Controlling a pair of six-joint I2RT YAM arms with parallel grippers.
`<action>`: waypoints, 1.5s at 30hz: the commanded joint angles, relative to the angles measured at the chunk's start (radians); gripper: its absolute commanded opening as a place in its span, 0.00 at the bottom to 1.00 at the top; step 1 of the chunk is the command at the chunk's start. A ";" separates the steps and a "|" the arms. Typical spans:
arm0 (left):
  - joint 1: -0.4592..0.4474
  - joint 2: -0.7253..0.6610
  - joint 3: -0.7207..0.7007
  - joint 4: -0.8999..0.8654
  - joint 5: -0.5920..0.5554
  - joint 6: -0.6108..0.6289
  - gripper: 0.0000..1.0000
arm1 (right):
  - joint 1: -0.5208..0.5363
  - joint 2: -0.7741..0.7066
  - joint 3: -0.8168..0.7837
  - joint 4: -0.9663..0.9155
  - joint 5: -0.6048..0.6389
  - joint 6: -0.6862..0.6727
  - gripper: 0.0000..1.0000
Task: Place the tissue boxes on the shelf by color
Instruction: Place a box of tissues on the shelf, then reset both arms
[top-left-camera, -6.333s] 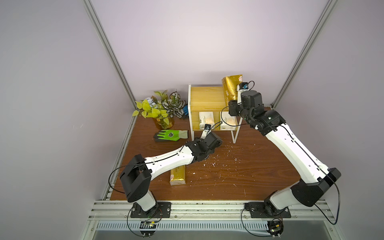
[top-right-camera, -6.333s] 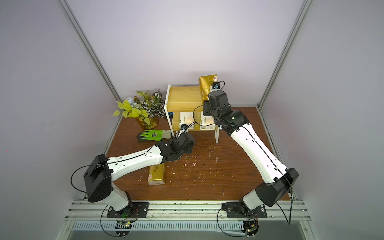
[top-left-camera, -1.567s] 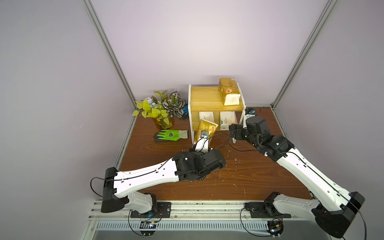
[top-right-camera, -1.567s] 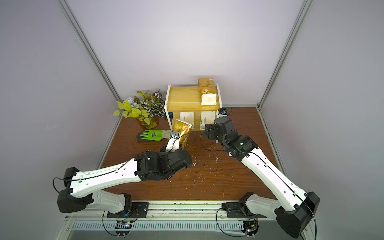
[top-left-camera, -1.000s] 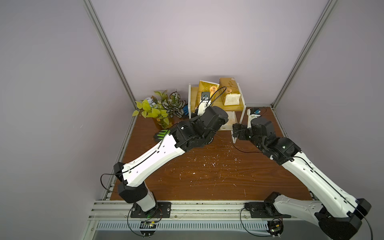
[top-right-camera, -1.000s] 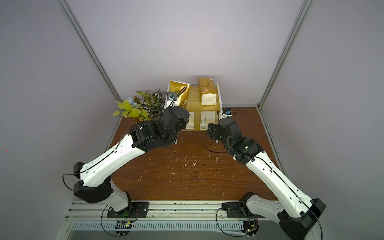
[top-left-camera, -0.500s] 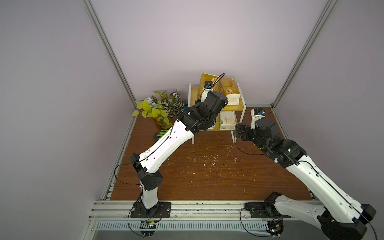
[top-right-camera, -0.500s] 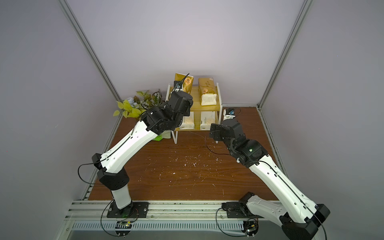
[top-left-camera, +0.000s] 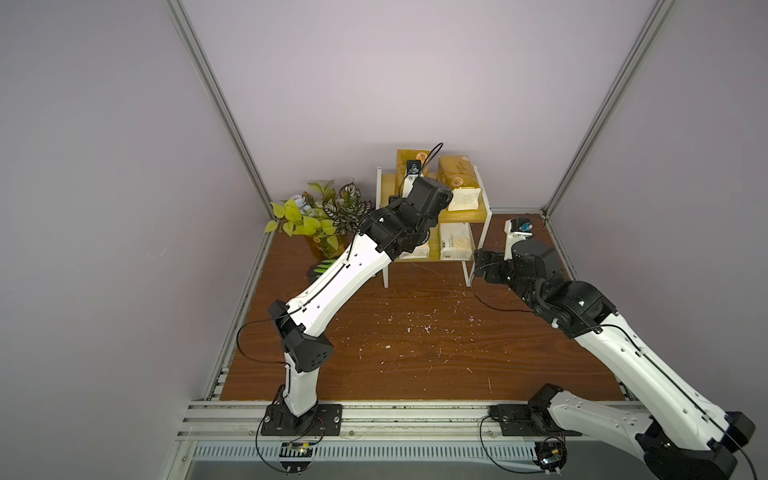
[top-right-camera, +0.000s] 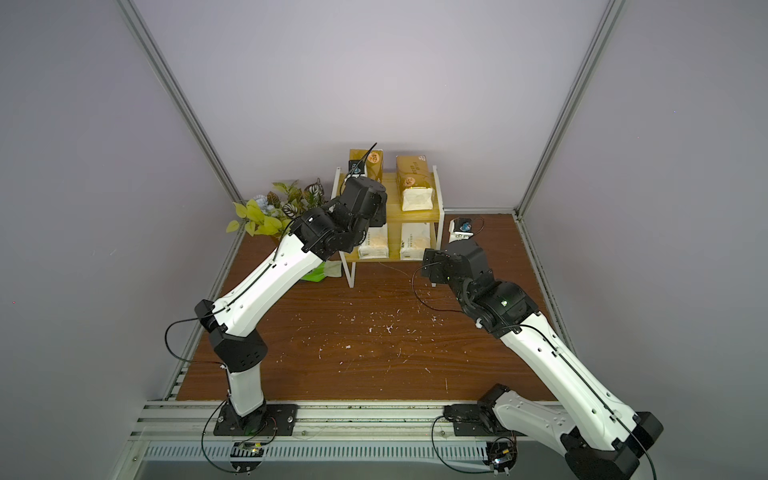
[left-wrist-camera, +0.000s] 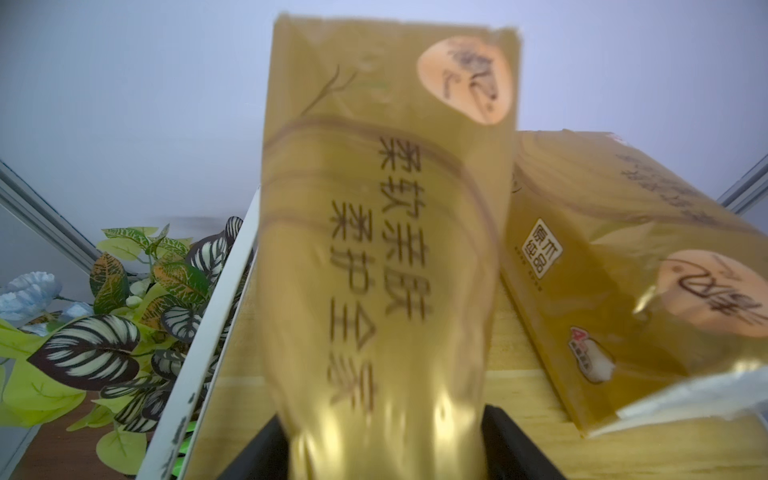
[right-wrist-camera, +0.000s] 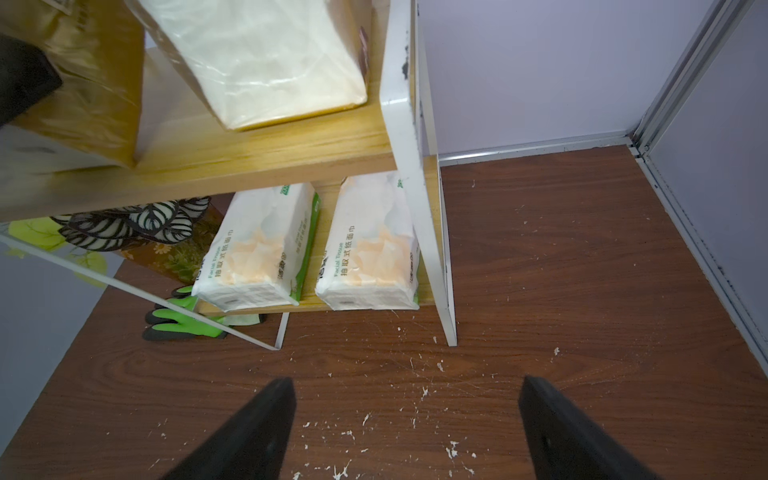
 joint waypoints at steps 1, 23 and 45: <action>0.010 0.009 0.022 0.003 0.016 -0.020 0.79 | 0.006 -0.018 -0.005 0.010 0.025 -0.011 0.92; -0.040 -0.232 -0.269 0.002 -0.001 -0.066 1.00 | 0.003 0.002 -0.028 0.024 0.033 0.016 0.94; 0.280 -0.750 -1.606 1.008 -0.374 0.167 1.00 | -0.288 0.202 -0.469 0.309 0.311 0.055 0.99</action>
